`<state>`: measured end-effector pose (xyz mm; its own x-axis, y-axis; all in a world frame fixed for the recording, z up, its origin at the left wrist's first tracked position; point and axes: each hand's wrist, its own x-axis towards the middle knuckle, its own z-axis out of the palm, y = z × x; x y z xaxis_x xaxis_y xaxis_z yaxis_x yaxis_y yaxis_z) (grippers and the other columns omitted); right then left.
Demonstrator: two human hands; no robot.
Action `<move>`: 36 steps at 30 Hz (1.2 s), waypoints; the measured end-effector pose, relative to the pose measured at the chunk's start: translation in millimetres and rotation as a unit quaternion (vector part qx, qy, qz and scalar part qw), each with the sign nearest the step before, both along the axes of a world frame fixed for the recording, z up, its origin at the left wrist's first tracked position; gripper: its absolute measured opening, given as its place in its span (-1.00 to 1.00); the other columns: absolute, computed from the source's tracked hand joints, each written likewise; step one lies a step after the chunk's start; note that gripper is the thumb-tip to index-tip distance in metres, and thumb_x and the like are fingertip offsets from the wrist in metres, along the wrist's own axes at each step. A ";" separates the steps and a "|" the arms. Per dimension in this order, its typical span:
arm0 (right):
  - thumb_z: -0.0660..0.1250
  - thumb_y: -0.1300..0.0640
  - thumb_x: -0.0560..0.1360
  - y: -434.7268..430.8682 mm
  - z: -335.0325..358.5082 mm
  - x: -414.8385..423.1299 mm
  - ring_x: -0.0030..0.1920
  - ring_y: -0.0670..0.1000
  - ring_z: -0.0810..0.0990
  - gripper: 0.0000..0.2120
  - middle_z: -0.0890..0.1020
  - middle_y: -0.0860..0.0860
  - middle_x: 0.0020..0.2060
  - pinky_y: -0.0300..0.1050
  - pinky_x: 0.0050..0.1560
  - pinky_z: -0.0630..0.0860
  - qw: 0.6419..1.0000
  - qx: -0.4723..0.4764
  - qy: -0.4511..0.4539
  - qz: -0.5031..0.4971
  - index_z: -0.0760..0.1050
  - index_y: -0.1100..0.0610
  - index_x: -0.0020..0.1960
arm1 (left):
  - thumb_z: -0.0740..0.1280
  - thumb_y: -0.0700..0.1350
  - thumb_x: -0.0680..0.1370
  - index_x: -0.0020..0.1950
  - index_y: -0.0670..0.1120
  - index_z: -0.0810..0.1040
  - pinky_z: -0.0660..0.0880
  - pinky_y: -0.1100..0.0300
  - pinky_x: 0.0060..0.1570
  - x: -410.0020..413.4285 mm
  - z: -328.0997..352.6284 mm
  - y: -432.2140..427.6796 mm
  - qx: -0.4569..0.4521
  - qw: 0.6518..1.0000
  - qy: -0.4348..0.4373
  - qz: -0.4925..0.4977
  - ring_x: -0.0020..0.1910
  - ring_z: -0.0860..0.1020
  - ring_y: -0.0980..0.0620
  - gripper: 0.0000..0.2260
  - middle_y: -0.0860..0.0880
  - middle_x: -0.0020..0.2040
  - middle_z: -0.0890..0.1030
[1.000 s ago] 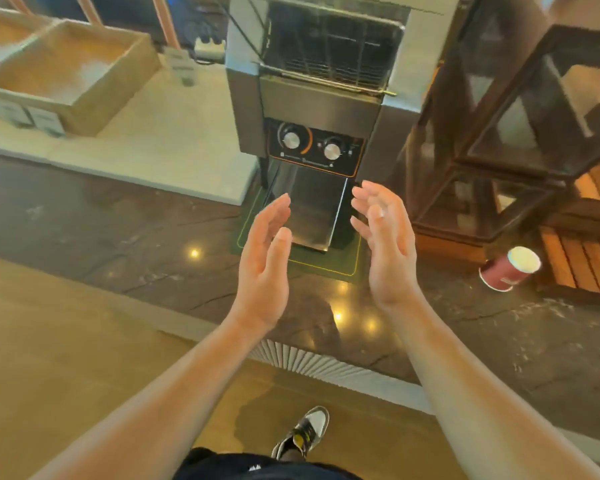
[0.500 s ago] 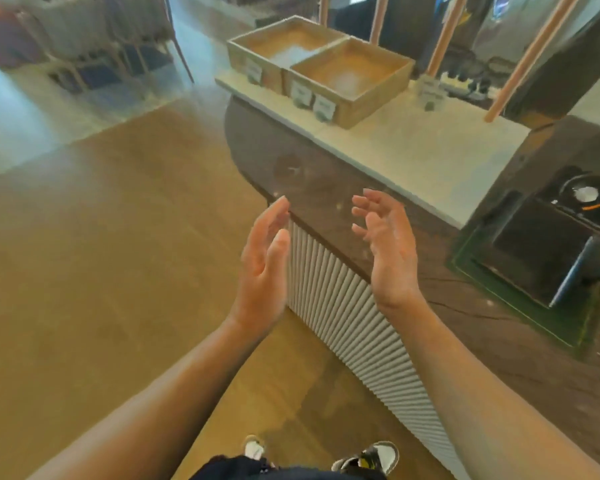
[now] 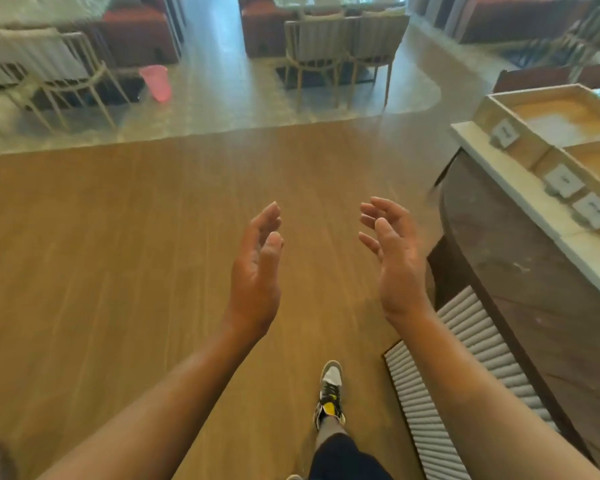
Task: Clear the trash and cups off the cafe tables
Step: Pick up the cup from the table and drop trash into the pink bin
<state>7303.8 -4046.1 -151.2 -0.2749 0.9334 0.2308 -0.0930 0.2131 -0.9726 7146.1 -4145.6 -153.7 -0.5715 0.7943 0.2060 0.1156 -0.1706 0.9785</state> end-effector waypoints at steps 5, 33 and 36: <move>0.25 -0.14 0.58 74.8 0.1 -85.9 0.33 0.04 0.60 -0.57 0.65 -0.02 0.27 0.23 0.38 0.54 0.997 -0.005 0.021 0.077 0.52 0.04 0.36 | 0.17 0.23 0.59 0.55 -0.01 0.42 0.41 -0.14 0.51 -74.1 2.6 50.8 0.008 0.997 0.010 0.081 0.48 0.48 0.16 -0.42 0.08 0.50 0.51; 0.27 -0.20 0.52 468.9 24.4 -506.3 0.31 0.01 0.61 -0.47 0.65 0.01 0.26 0.23 0.38 0.55 0.973 0.005 0.017 0.229 0.55 0.08 0.36 | 0.19 0.24 0.56 0.47 0.08 0.45 0.46 0.00 0.48 -460.0 10.2 407.5 0.033 0.976 -0.006 0.213 0.45 0.49 0.19 -0.48 0.07 0.47 0.52; 0.27 -0.21 0.51 509.1 30.5 -567.9 0.31 0.01 0.61 -0.49 0.65 -0.02 0.23 0.21 0.38 0.56 0.975 0.002 0.023 0.223 0.55 0.06 0.34 | 0.20 0.25 0.55 0.49 0.05 0.45 0.44 -0.03 0.49 -520.9 13.0 444.4 0.026 0.978 -0.005 0.205 0.46 0.48 0.18 -0.45 0.05 0.49 0.51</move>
